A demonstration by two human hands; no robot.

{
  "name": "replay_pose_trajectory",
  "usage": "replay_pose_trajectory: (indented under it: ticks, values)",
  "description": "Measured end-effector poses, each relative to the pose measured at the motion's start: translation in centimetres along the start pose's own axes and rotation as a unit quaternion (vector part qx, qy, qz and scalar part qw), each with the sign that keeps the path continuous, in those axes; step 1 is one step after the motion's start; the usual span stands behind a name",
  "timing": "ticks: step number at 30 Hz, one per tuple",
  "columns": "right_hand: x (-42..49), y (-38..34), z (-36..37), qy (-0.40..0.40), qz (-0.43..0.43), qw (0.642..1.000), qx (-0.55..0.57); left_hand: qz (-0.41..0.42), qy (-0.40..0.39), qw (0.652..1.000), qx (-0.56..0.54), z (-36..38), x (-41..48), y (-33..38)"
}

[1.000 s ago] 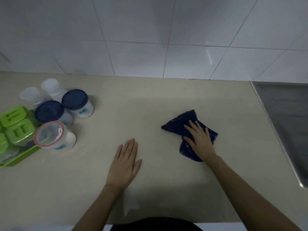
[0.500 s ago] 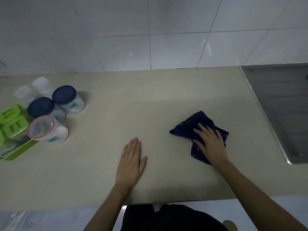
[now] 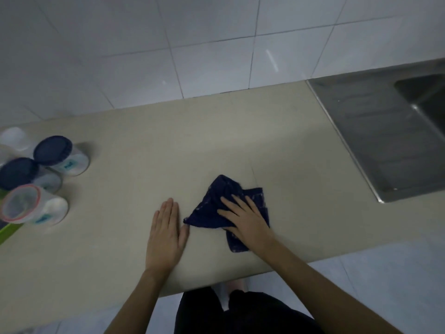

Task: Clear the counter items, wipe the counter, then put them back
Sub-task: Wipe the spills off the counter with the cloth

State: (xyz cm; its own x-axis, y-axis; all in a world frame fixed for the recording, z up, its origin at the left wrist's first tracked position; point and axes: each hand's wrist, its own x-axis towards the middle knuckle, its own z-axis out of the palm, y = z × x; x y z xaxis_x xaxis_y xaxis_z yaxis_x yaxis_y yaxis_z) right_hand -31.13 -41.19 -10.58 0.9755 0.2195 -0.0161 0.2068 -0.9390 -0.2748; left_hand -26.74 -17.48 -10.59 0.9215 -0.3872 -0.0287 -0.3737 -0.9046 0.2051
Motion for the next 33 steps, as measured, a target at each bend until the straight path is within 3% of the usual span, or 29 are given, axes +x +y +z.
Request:
replay_pose_trajectory:
  ticks: [4, 7, 10, 14, 18, 21, 28, 33]
  values:
    - [-2.8, 3.5, -1.0, 0.005, 0.031, 0.999, 0.023, -0.019, -0.006, 1.000, 0.014, 0.3, 0.0, 0.3]
    - [-5.8, 8.3, -2.7, 0.038, 0.129, 0.990, 0.035, -0.014, -0.007, 1.000, 0.027, 0.2, 0.1, 0.6]
    - [-8.3, 11.7, -3.6, 0.056, 0.174, 0.983, 0.014, 0.058, -0.023, 0.996, 0.061, -0.4, 0.6, 0.9]
    - [-7.5, 9.1, -2.4, 0.082, 0.163, 0.983, 0.002, 0.149, -0.041, 0.987, 0.041, 0.2, 1.3, 5.0]
    - [-6.8, 6.1, -1.0, 0.066, 0.116, 0.991, 0.003, 0.149, -0.057, 0.987, 0.015, 1.6, 1.3, 9.4]
    - [-8.3, 7.7, -1.7, 0.055, 0.117, 0.991, 0.018, 0.139, -0.052, 0.989, 0.019, 1.7, 1.1, 9.8]
    - [-14.3, 14.4, -4.1, 0.117, 0.288, 0.950, 0.023, 0.137, -0.056, 0.989, 0.016, 2.1, 1.4, 10.2]
    - [-13.6, 12.7, -4.4, 0.101, 0.326, 0.939, -0.035, 0.139, -0.050, 0.989, -0.003, 1.7, 1.4, 10.3]
